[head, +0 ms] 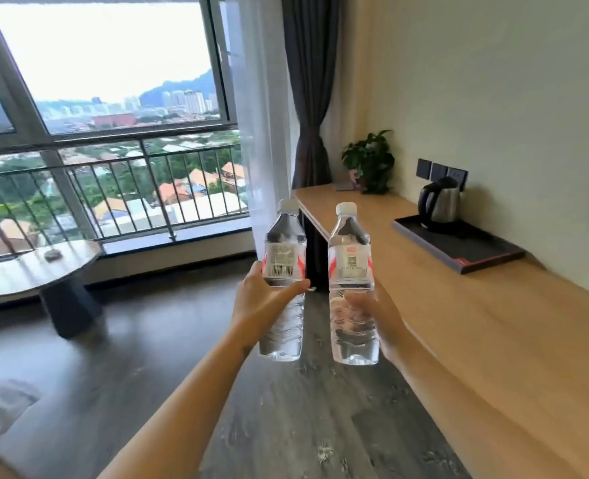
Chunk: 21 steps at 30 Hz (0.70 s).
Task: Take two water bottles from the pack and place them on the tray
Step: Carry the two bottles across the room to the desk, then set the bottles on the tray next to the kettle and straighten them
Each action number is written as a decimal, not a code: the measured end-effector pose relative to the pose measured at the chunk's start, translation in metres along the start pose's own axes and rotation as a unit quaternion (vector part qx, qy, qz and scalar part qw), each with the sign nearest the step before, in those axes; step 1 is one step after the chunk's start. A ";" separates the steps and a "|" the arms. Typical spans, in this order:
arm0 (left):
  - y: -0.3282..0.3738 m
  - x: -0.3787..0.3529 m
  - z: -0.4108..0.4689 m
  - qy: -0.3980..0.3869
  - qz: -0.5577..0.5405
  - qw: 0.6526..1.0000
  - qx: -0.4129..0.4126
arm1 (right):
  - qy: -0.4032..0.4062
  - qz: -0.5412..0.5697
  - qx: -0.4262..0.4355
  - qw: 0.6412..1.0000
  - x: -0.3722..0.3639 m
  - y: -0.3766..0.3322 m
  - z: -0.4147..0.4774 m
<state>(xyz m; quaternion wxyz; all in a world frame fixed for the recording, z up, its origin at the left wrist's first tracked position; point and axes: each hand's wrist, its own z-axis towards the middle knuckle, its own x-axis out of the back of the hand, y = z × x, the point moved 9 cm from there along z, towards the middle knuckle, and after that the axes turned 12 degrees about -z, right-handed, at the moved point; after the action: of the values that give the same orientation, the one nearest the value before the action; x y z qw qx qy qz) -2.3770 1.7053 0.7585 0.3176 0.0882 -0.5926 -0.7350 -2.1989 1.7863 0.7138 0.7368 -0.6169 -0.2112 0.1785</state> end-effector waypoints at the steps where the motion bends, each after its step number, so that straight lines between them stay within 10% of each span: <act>1: -0.005 -0.008 0.027 -0.015 0.001 1.000 -0.007 | 0.016 -0.001 -0.003 1.000 0.004 0.004 0.022; 21: -0.048 -0.465 0.398 -0.380 -0.084 0.918 -0.076 | 0.350 -0.070 -0.082 0.930 0.349 0.122 0.309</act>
<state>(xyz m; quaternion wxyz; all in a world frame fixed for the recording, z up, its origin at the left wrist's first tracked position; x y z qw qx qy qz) -2.2322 2.2999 0.7122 0.0118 -0.1727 -0.6012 -0.7801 -2.0680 2.2476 0.6715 0.7214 -0.6823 0.0034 -0.1189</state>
